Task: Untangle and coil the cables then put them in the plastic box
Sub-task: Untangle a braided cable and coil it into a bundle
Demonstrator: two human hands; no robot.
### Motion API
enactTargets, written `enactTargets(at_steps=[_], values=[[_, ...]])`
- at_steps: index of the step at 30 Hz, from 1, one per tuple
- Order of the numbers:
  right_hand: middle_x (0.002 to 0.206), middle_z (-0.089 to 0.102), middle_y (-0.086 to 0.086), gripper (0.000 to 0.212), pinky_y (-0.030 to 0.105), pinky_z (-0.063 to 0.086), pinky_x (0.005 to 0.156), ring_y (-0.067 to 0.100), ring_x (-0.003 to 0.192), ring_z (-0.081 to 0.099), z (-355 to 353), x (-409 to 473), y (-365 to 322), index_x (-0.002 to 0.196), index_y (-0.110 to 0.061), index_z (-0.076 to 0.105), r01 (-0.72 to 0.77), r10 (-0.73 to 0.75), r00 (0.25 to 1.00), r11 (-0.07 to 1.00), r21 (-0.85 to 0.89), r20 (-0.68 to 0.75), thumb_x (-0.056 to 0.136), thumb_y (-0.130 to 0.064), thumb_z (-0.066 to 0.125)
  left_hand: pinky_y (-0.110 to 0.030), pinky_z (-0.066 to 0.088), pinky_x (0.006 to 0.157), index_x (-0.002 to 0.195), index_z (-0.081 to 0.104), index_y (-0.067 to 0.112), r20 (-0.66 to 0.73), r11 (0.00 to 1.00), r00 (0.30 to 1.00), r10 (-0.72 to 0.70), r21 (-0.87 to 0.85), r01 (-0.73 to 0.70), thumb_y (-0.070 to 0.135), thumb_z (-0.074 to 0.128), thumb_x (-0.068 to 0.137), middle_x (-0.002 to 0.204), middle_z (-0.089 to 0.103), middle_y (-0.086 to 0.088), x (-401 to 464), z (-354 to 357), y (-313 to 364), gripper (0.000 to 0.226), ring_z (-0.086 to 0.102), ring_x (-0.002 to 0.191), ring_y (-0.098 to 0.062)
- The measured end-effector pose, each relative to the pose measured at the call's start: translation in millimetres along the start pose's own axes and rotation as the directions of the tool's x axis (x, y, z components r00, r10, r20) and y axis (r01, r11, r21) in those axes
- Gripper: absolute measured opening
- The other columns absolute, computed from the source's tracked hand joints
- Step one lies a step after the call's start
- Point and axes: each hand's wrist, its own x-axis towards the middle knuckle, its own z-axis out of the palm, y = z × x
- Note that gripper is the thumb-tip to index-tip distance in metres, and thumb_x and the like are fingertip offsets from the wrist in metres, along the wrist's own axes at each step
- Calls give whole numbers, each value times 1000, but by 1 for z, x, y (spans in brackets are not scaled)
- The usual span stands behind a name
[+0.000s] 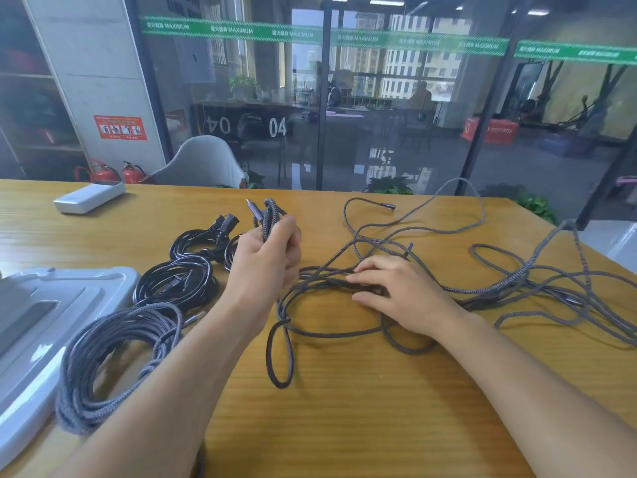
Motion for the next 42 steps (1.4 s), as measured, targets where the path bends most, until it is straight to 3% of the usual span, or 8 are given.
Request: enactTargets(at_steps=[8, 16, 19, 22, 25, 31, 37, 42], values=[[104, 46, -13, 37, 20, 46, 59, -2, 69, 45, -9, -3, -14, 136, -13, 62, 88, -90, 797, 996, -32, -597, 100, -21, 68, -27, 23, 47, 74, 46, 16, 9, 997, 999, 38, -71, -37, 18, 46, 106, 60, 28, -1, -2, -5, 10, 32, 21, 53, -17], [77, 57, -8, 29, 23, 29, 46, 15, 60, 54, -26, -1, -13, 94, -26, 78, -284, 137, 896, 908, -308, -422, 105, -43, 56, -37, 15, 55, 73, 48, 16, 48, 999, 999, 23, -39, -21, 23, 46, 109, 56, 30, 4, -6, 1, 10, 38, 22, 50, -14], [92, 56, -11, 26, 22, 37, 61, 11, 86, 53, -33, -1, -8, 102, -27, 76, -209, 127, 908, 963, -170, -399, 103, -45, 56, -35, 16, 53, 72, 47, 16, 53, 999, 998, 31, -31, -29, 23, 45, 109, 56, 29, 4, -5, 0, 10, 38, 21, 51, -15], [128, 57, -17, 40, 26, 42, 94, 3, 117, 51, -31, -2, -11, 140, -30, 60, -177, 178, 979, 984, 25, -98, 105, -48, 51, -30, 18, 49, 71, 48, 17, 70, 999, 997, 36, -39, -34, 24, 45, 110, 56, 30, 3, -7, 1, 11, 39, 22, 50, -14], [105, 70, -16, 23, 28, 48, 85, 0, 93, 61, -22, -4, -8, 122, -34, 68, -210, 199, 978, 948, 238, 70, 106, -43, 53, -33, 14, 51, 70, 47, 17, 103, 998, 994, 28, -60, -22, 24, 45, 110, 56, 27, 3, -8, 1, 13, 40, 19, 51, -15], [49, 46, -10, 50, 25, 32, 52, 6, 46, 39, -29, 2, 2, 71, -25, 70, -357, 373, 927, 911, 206, -45, 91, -69, 59, -26, 13, 45, 72, 48, 17, 406, 997, 914, -4, -63, 33, 41, 52, 97, 59, 23, 0, -18, 11, 16, 35, 15, 50, -14], [42, 37, -8, 65, 27, 32, 49, 12, 46, 40, -38, 5, -8, 51, -20, 45, -273, 333, 858, 941, 202, -391, 80, -71, 72, -28, 17, 45, 77, 51, 14, 582, 982, 802, -136, 188, 30, 37, 47, 108, 58, 28, -1, -19, 25, 0, 39, 19, 52, -17], [55, 51, 6, 48, 22, 31, 50, 9, 51, 39, -40, 4, -28, 66, -10, 61, -164, 342, 853, 893, 419, -394, 94, -47, 73, -22, 26, 45, 80, 54, 11, 519, 941, 840, -161, 338, -28, 37, 50, 109, 57, 37, -1, -19, 37, -12, 39, 28, 48, -15]])
